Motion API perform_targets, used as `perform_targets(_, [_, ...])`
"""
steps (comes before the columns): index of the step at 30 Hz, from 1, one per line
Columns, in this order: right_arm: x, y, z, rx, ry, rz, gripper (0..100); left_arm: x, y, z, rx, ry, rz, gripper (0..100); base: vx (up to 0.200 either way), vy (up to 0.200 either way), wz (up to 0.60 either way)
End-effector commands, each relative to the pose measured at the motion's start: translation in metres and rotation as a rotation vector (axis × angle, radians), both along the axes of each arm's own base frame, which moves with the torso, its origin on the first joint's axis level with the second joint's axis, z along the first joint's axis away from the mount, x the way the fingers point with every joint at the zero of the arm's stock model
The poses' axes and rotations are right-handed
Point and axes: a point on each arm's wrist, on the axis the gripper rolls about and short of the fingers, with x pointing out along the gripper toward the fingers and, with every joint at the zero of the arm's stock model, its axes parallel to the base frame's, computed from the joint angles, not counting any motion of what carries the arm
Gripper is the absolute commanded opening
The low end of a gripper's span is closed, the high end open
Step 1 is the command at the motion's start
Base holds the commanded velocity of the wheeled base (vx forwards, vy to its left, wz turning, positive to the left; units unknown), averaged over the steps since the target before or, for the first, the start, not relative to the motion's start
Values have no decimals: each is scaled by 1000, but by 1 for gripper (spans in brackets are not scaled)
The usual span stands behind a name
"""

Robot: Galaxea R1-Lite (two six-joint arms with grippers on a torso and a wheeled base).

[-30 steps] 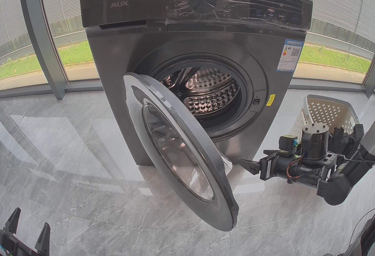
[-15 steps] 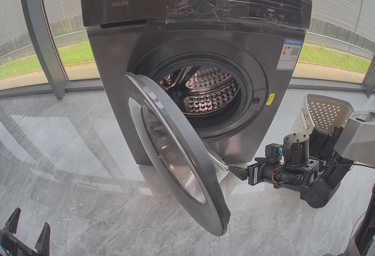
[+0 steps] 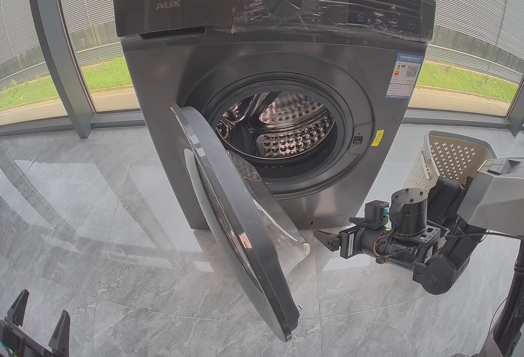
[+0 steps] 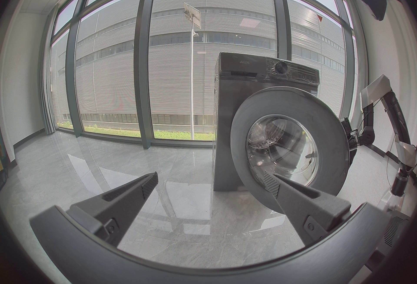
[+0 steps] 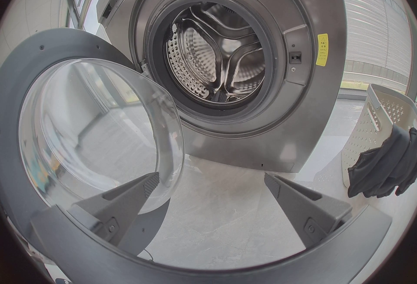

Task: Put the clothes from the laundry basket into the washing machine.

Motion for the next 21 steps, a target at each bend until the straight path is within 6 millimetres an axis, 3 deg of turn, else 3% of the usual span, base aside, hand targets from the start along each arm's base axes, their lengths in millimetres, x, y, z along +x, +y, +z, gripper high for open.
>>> perform_targets(1, [5,4,-4,-2,-1,-6,100,0,0,-5,-1,1,0,100,0,0,0])
perform_targets(10, [-11,28,-7,7,-20,79,100,0,0,-5,-1,1,0,100,0,0,0])
perform_targets(21, [-5,29,-2,33,-64,86,100,0,0,-5,-1,-1,0,100,0,0,0])
